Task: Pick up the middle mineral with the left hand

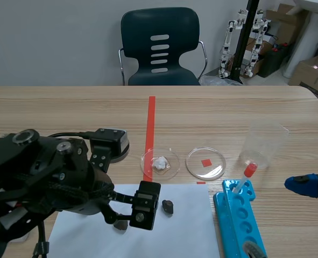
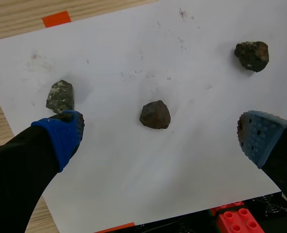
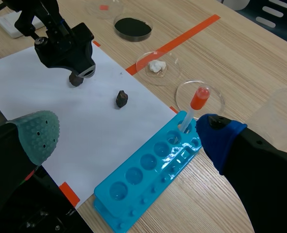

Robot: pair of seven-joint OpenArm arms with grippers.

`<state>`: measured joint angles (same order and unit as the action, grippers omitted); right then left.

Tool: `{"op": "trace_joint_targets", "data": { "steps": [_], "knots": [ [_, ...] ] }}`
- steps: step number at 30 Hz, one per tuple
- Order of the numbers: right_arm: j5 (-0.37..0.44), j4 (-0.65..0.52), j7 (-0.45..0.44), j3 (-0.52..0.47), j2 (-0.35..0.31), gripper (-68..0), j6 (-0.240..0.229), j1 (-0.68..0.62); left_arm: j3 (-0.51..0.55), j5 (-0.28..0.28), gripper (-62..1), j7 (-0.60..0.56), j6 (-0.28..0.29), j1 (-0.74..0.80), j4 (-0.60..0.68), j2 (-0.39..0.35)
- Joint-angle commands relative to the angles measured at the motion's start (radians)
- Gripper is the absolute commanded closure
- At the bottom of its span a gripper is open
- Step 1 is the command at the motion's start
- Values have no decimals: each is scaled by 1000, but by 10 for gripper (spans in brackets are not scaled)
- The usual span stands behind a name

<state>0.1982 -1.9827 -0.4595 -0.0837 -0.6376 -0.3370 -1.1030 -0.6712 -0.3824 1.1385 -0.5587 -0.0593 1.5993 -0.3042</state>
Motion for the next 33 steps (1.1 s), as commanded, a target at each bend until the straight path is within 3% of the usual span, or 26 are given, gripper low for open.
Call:
{"op": "trace_joint_targets", "data": {
  "steps": [1,4,6,15,21,25,33],
  "knots": [
    [7,-6,-10,0,0,-587,0,6,-13,40,-623,18,-13,-11,13,24],
    [7,-6,-10,0,0,-587,0,6,-24,116,-623,35,-15,-13,-7,64],
    [7,-6,-10,0,0,-587,0,6,-26,130,-623,34,-15,-13,-22,85],
    [7,-6,-10,0,0,-587,0,6,-26,129,-623,29,-34,-7,-63,105],
    [7,-6,-10,0,0,-587,0,6,-26,129,-623,21,-78,-5,-63,105],
    [7,-6,-10,0,0,-587,0,6,-26,101,-623,-16,-79,-5,-72,113],
    [7,-6,-10,0,0,-587,0,6,-26,95,-623,-70,-79,-5,-121,140]
  ]
}}
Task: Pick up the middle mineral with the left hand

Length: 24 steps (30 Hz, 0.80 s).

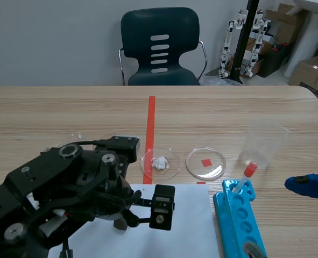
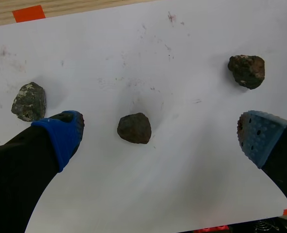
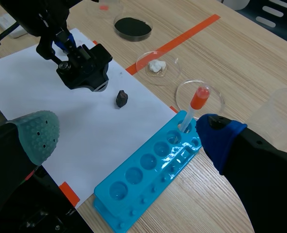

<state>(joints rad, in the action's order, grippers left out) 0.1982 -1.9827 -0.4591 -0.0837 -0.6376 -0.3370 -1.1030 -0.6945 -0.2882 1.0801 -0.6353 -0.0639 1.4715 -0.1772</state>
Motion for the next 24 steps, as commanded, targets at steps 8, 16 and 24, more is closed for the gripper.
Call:
{"op": "trace_joint_targets", "data": {
  "steps": [8,16,24],
  "knots": [
    [7,-6,-11,0,0,-587,0,6,-3,1,-623,-39,-2,-3,-27,16],
    [7,-6,-11,0,0,-587,0,6,-3,0,-623,-23,-2,-5,-34,16],
    [7,-6,-11,0,0,-587,0,6,1,-3,-623,-8,-25,-6,-58,16]
  ]
}}
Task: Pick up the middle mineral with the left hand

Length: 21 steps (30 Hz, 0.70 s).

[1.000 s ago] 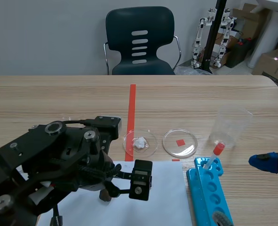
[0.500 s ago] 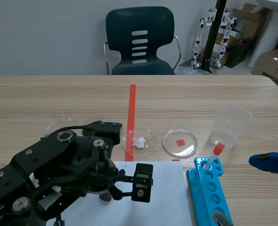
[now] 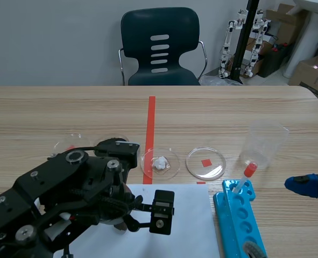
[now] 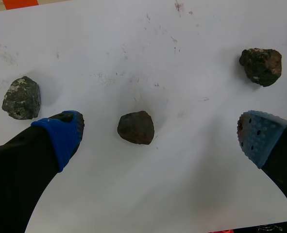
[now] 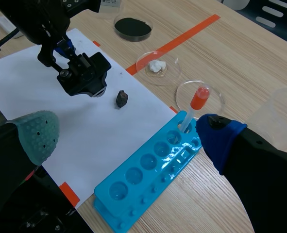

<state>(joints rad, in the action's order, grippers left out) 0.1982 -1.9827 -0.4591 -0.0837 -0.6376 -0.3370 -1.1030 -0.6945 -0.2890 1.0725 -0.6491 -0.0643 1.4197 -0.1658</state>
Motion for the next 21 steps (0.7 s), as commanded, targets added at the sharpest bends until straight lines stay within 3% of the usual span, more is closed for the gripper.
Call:
{"op": "trace_joint_targets", "data": {
  "steps": [1,12,17,21],
  "knots": [
    [7,-6,-11,0,0,-587,0,6,1,-4,-623,-1,-14,-6,-14,5],
    [7,-6,-11,0,0,-587,0,6,35,-6,-623,-3,-14,-6,-54,19],
    [7,-6,-11,0,0,-587,0,6,35,-6,-526,-2,-14,-5,-54,19],
    [7,-6,-11,0,0,-587,0,6,35,-6,-487,2,-14,-5,-54,19]
  ]
}}
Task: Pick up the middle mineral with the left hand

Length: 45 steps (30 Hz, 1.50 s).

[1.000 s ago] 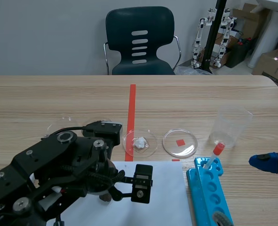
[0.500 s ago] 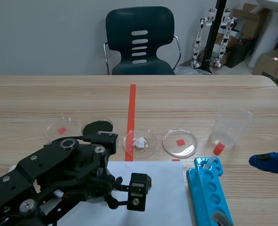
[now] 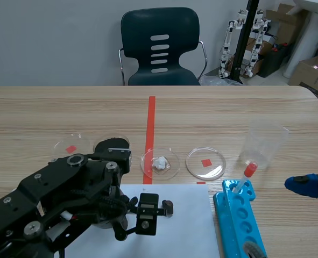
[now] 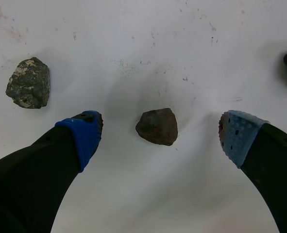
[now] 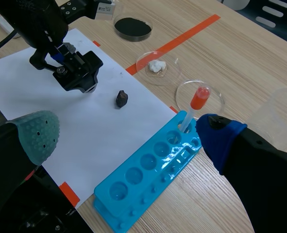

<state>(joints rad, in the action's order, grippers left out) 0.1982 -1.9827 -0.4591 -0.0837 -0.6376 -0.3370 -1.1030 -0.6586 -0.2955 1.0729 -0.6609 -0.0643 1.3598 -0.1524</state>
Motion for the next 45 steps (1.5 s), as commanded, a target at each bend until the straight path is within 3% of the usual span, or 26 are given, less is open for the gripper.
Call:
{"op": "trace_joint_targets", "data": {
  "steps": [1,16,31,45],
  "knots": [
    [7,-6,-11,0,0,-587,0,6,-1,0,-483,1,-3,-5,6,5],
    [7,-6,-11,0,0,-587,0,6,-1,9,-470,-3,-2,-6,-21,19],
    [7,-6,-11,0,0,-587,0,6,-1,8,-185,0,-2,-6,-21,22],
    [7,-6,-11,0,0,-587,0,6,-1,7,-145,1,-2,-5,-20,22]
  ]
}}
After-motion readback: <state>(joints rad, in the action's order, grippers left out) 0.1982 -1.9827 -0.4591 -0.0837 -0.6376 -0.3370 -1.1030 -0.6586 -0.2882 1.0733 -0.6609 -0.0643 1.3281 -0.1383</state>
